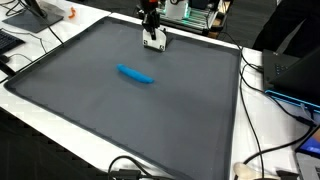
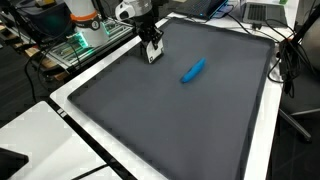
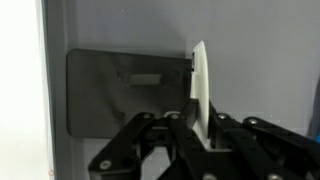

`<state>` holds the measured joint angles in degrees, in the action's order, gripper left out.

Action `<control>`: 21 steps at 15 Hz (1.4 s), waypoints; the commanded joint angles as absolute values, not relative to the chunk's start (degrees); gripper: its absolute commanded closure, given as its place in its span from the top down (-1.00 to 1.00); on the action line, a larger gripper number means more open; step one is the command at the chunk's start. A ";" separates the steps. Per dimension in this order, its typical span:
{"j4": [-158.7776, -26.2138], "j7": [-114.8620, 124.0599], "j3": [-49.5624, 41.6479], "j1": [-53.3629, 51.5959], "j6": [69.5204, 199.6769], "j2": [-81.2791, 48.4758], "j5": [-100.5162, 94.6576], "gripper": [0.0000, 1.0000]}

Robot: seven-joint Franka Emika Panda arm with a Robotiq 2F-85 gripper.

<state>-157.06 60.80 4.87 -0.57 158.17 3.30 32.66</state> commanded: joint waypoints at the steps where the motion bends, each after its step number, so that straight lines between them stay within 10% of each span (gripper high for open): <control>1: -158.25 60.51 4.16 -1.73 158.86 5.03 35.67 -0.96; 21: -129.03 54.55 7.39 -3.12 121.06 2.71 8.28 -0.96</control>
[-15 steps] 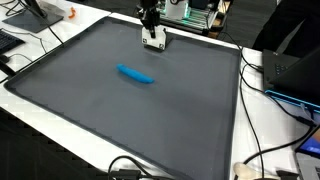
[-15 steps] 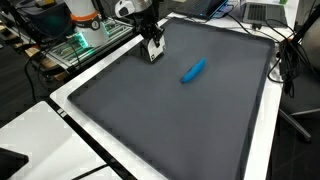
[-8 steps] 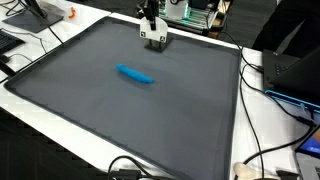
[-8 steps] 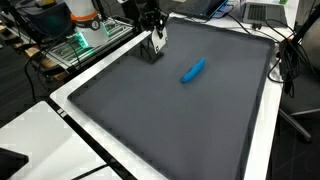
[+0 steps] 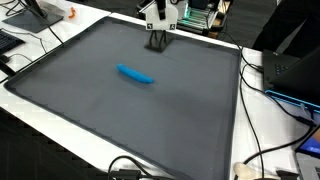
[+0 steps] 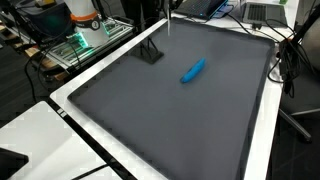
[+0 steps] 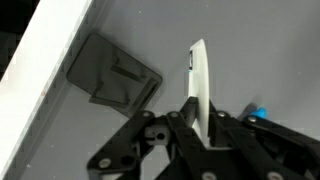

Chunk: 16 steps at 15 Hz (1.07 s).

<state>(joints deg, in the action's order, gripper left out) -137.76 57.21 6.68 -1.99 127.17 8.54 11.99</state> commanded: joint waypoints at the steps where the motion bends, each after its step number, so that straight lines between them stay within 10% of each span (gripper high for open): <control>1: -125.97 53.77 7.80 -3.67 119.31 0.82 6.87 -0.96; 16: -115.71 45.54 7.33 -7.00 115.57 -7.90 2.31 -0.96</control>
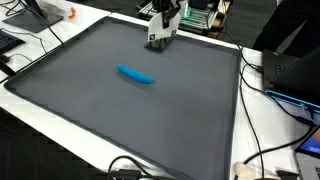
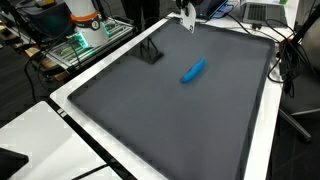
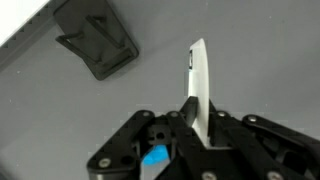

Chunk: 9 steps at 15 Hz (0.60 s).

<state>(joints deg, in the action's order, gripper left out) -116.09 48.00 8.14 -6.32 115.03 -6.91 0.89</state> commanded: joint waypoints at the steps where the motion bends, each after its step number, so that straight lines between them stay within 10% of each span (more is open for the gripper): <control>1: -115.28 45.04 7.22 -7.22 116.52 -8.94 0.14 -0.96; 9: -108.98 29.13 6.08 -8.71 119.57 -16.31 -8.51 -0.96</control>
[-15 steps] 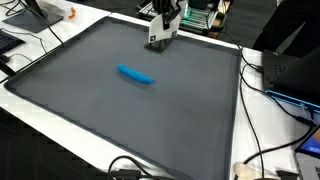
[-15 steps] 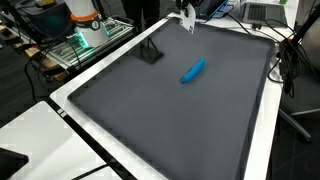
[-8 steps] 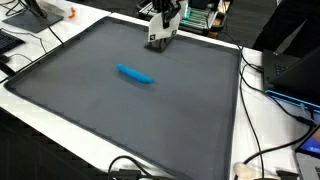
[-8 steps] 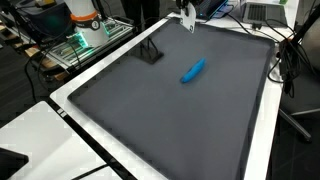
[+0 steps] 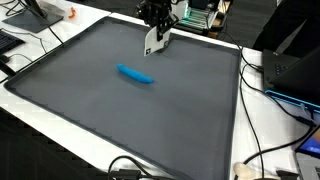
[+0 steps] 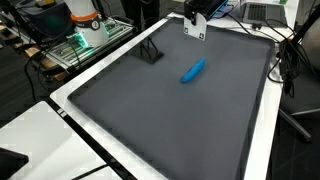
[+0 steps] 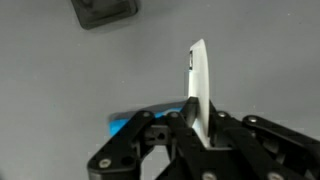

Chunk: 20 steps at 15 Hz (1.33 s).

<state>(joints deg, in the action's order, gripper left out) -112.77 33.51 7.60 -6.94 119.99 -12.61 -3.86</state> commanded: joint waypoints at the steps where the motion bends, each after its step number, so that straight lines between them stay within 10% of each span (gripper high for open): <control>1: -108.06 27.24 5.89 -8.96 119.87 -17.26 -9.62 -0.96; 20: -90.79 12.43 2.25 -12.33 114.28 -33.89 -12.62 -0.96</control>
<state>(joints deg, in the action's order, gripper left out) -93.20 13.18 3.31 -11.34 116.30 -32.14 -11.16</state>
